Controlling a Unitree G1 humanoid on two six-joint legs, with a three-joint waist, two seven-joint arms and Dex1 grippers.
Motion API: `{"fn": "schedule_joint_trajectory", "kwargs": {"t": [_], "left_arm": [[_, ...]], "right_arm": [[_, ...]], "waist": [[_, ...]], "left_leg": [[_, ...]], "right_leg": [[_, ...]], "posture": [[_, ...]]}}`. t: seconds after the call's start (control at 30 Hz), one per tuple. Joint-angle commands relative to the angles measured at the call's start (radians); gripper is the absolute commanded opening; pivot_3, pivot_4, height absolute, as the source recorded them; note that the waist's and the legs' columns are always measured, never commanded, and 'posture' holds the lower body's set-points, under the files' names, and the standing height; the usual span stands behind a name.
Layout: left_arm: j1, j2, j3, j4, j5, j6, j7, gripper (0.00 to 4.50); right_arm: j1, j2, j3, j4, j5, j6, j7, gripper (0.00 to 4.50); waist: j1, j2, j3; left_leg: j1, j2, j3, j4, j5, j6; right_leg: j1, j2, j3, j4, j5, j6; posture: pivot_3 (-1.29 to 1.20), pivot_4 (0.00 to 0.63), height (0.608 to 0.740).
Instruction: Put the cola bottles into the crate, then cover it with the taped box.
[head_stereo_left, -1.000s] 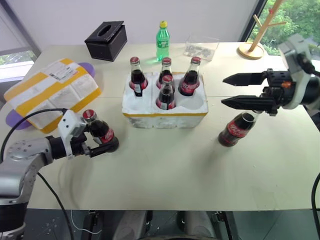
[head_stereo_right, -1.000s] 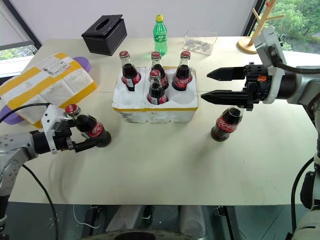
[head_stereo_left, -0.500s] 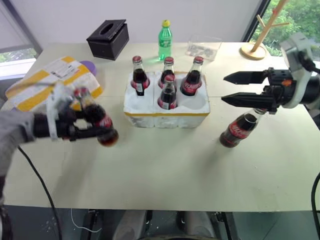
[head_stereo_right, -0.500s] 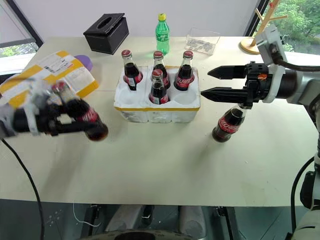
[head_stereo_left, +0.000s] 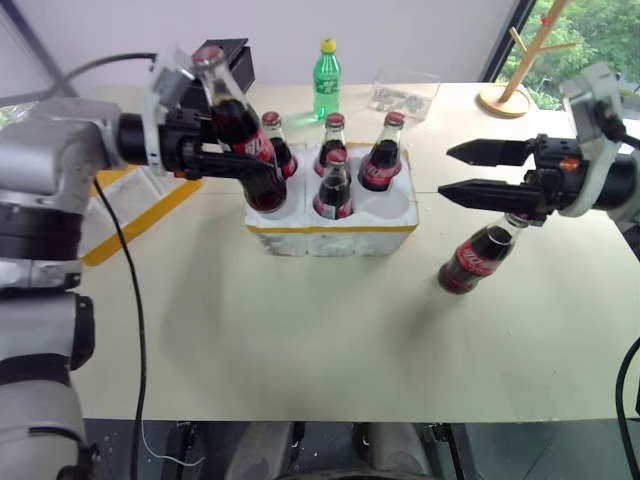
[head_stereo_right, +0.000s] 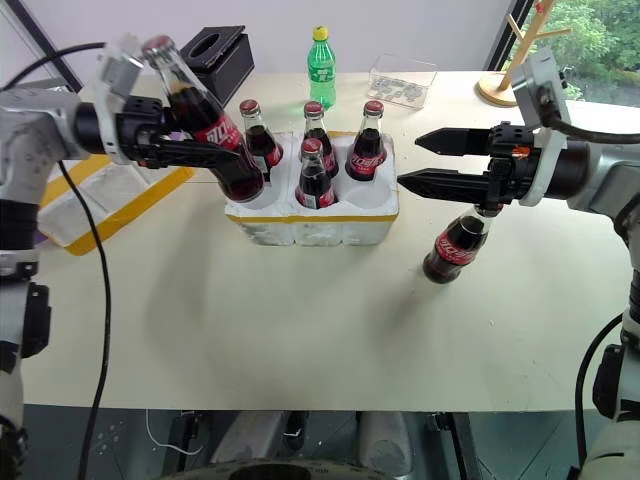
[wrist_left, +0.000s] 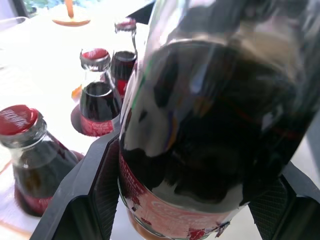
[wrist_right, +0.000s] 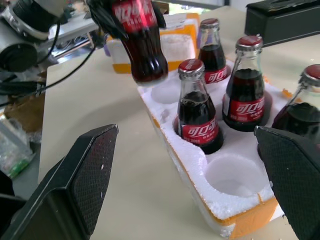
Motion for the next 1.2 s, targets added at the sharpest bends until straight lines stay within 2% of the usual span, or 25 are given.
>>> {"fn": "schedule_joint_trajectory", "kwargs": {"t": [0.03, 0.2, 0.5, 0.63, 0.73, 0.77, 0.87, 1.0, 1.2], "left_arm": [[-0.062, -0.043, 0.021, 0.066, 0.053, -0.11, 0.001, 2.79], [-0.044, -0.095, -0.006, 0.131, 0.138, -0.218, -0.02, 2.79], [0.007, -0.074, -0.018, 0.127, 0.221, -0.306, -0.083, 2.79], [0.046, -0.093, -0.03, 0.13, 0.26, -0.334, -0.052, 2.79], [0.072, -0.127, -0.03, 0.145, 0.279, -0.341, -0.003, 4.25], [0.086, -0.139, -0.029, 0.151, 0.287, -0.343, 0.02, 4.46], [0.124, -0.157, -0.019, 0.148, 0.297, -0.347, 0.059, 4.46], [0.141, -0.139, 0.031, 0.091, 0.256, -0.296, 0.072, 4.46], [0.136, 0.001, 0.22, -0.148, 0.006, 0.053, 0.027, 4.46]], "right_arm": [[0.013, -0.012, -0.061, -0.04, 0.032, 0.005, -0.017, 4.5], [0.023, -0.012, -0.078, -0.045, 0.042, 0.012, -0.041, 4.5], [0.024, -0.012, -0.068, -0.03, 0.025, -0.001, -0.055, 4.5], [0.028, -0.01, -0.062, -0.027, 0.012, -0.015, -0.058, 4.5], [0.029, -0.006, -0.056, -0.024, -0.001, -0.027, -0.065, 4.5], [0.032, -0.005, -0.056, -0.023, -0.007, -0.032, -0.069, 4.5], [0.04, -0.004, -0.057, -0.022, -0.021, -0.043, -0.075, 4.5], [0.063, -0.019, -0.083, -0.027, -0.043, -0.061, -0.09, 4.5], [0.122, -0.079, -0.288, -0.032, 0.002, -0.046, -0.09, 4.5]], "waist": [[-0.001, 0.0, 0.0], [-0.001, 0.0, 0.0], [0.0, 0.0, 0.0], [-0.006, 0.0, 0.0], [-0.003, 0.0, 0.0], [-0.001, 0.0, 0.0], [0.0, 0.0, 0.0], [0.001, 0.0, -0.001], [-0.003, 0.0, 0.0]], "left_leg": [[0.0, 0.0, 0.0, 0.0, 0.0, 0.0], [-0.001, 0.0, 0.0, 0.0, 0.0, 0.0], [-0.001, 0.0, 0.0, 0.001, 0.001, 0.001], [-0.001, 0.0, 0.001, 0.0, 0.001, 0.001], [-0.001, 0.0, 0.001, 0.0, 0.001, 0.001], [-0.001, 0.0, 0.001, 0.001, 0.001, 0.001], [-0.001, -0.001, 0.001, 0.001, 0.001, 0.001], [-0.001, -0.001, 0.001, 0.001, 0.001, 0.001], [-0.002, -0.001, 0.001, 0.0, 0.001, 0.001]], "right_leg": [[0.0, 0.0, 0.0, 0.0, 0.0, 0.0], [-0.001, -0.002, 0.0, 0.0, 0.0, 0.0], [-0.001, -0.002, 0.0, 0.001, 0.001, 0.001], [-0.001, -0.002, 0.0, 0.001, 0.001, 0.001], [-0.001, -0.002, 0.0, 0.001, 0.001, 0.001], [-0.001, -0.002, 0.0, 0.001, 0.001, 0.001], [-0.001, -0.002, 0.0, 0.001, 0.001, 0.001], [0.0, -0.003, 0.0, 0.001, 0.001, 0.001], [-0.002, -0.003, 0.0, 0.001, 0.002, 0.001]], "posture": [[0.0, 0.15, 0.739], [0.0, 0.15, 0.739], [0.0, 0.15, 0.739], [0.0, 0.15, 0.739], [0.0, 0.15, 0.739], [0.0, 0.15, 0.739], [0.0, 0.15, 0.739], [0.0, 0.15, 0.739], [0.0, 0.15, 0.739]]}}
